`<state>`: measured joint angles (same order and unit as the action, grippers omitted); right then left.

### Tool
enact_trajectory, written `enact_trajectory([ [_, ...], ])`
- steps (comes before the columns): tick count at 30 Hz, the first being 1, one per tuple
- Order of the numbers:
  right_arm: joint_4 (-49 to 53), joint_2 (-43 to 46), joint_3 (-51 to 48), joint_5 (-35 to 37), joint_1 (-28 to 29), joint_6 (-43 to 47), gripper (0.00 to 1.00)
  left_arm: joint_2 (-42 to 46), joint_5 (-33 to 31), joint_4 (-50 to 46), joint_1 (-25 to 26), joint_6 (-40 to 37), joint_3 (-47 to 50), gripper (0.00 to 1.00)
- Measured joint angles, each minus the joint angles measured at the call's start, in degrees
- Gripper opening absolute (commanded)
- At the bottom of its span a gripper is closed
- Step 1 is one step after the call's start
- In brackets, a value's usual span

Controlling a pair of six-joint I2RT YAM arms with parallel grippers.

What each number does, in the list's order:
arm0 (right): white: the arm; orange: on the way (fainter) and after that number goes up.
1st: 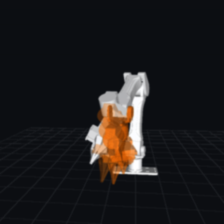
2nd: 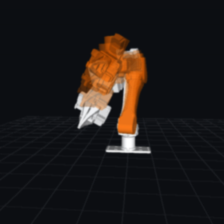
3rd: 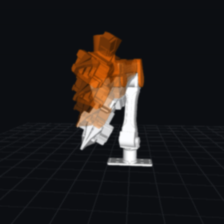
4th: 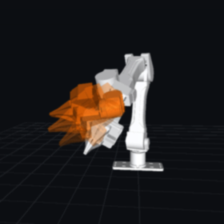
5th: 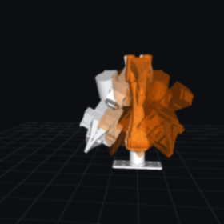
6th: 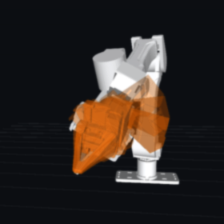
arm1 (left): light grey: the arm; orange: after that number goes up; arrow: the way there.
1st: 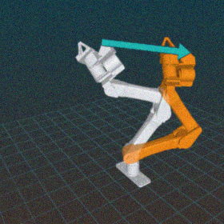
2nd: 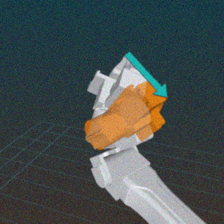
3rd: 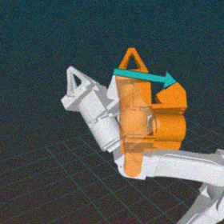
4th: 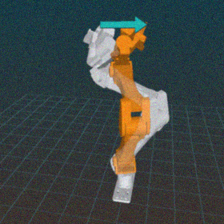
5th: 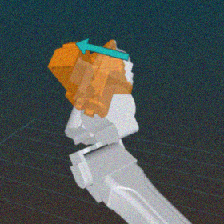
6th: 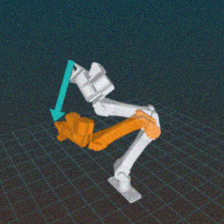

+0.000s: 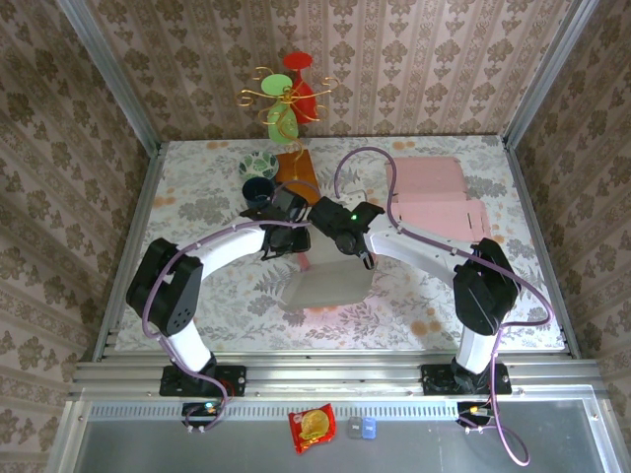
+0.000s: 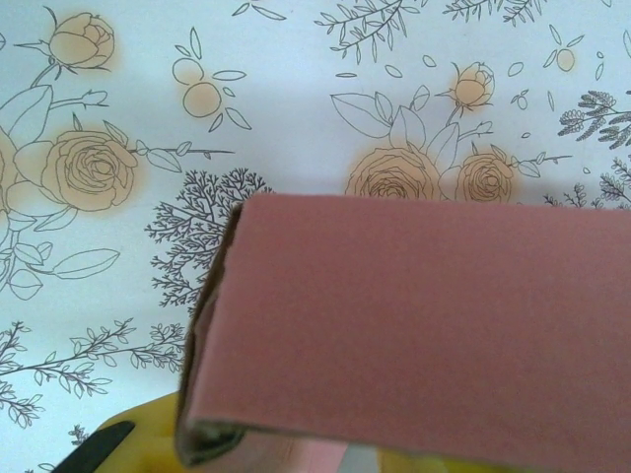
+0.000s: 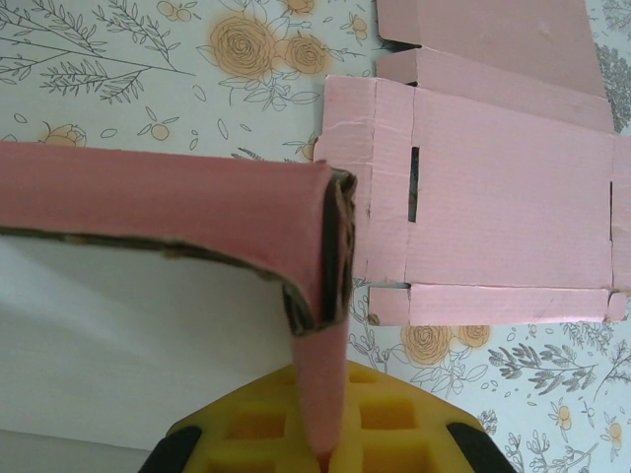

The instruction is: Fold the paper box

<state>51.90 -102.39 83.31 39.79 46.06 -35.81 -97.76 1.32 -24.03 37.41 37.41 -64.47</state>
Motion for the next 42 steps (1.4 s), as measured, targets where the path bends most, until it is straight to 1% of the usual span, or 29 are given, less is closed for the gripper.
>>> enact_trajectory([
  [2,0.04,0.00,0.00,0.00,0.00,-0.09,0.00,-0.02,-0.17,-0.02,-0.07,-0.35,0.00,0.17],
  [8,0.09,0.00,0.00,-0.17,0.00,-0.26,0.00,-1.33,-1.25,0.48,-0.33,-0.63,-0.22,0.07],
  [10,0.09,0.00,0.00,-0.22,0.00,-0.33,0.00,-1.53,-1.68,0.28,-0.04,-0.61,-0.50,0.00],
  [16,0.15,0.00,0.00,-0.44,-0.04,-0.46,0.00,-1.86,-5.84,-1.05,1.84,0.37,-1.36,0.00],
  [17,0.15,-0.02,0.00,-0.46,-0.07,-0.48,0.00,-1.86,-6.54,-1.33,2.16,0.48,-1.49,0.02],
  [18,0.17,-0.02,0.00,-0.57,-0.07,-0.48,0.00,-1.86,-7.06,-1.64,2.38,0.52,-1.64,0.08],
  [20,0.22,-0.02,0.00,-0.90,-0.07,-0.68,0.00,-1.84,-8.11,-2.54,2.75,0.94,-1.97,0.24],
  [22,0.09,-0.02,0.00,-1.29,-0.07,-0.85,0.00,-1.84,-8.76,-3.76,2.80,1.22,-2.27,0.35],
  [24,0.02,-0.02,0.00,-1.97,-0.17,-1.09,0.00,-1.73,-8.90,-5.01,2.80,1.49,-2.62,0.50],
  [25,0.02,-0.02,0.00,-2.34,-0.28,-1.36,0.00,-1.53,-8.83,-5.57,2.80,1.49,-2.80,0.53],
  [26,0.00,-0.02,0.00,-2.80,-0.44,-1.60,0.00,-1.05,-8.68,-6.21,2.80,1.79,-2.93,0.58],
  [28,-0.04,-0.02,0.00,-3.54,-0.79,-2.01,0.00,0.57,-8.17,-7.08,2.69,2.10,-3.08,0.61],
  [33,-0.17,-0.02,0.00,-5.05,-1.57,-2.86,0.00,5.99,-4.39,-7.52,1.49,3.56,-3.45,0.63],
  [35,-0.33,-0.02,0.00,-5.79,-1.86,-3.26,0.00,7.45,-2.71,-7.67,0.55,4.46,-3.45,0.61],
  [37,-0.33,-0.02,0.00,-6.34,-2.29,-3.67,0.00,8.85,-1.51,-7.93,-0.63,5.40,-3.45,0.58],
  [39,-0.31,-0.02,0.00,-7.50,-2.91,-4.44,0.00,10.71,-0.44,-8.50,-2.21,6.51,-3.48,0.53],
  [42,-0.26,-0.02,-0.17,-9.84,-4.31,-6.56,0.00,13.07,0.46,-11.17,-5.09,7.63,-4.61,0.50],
])
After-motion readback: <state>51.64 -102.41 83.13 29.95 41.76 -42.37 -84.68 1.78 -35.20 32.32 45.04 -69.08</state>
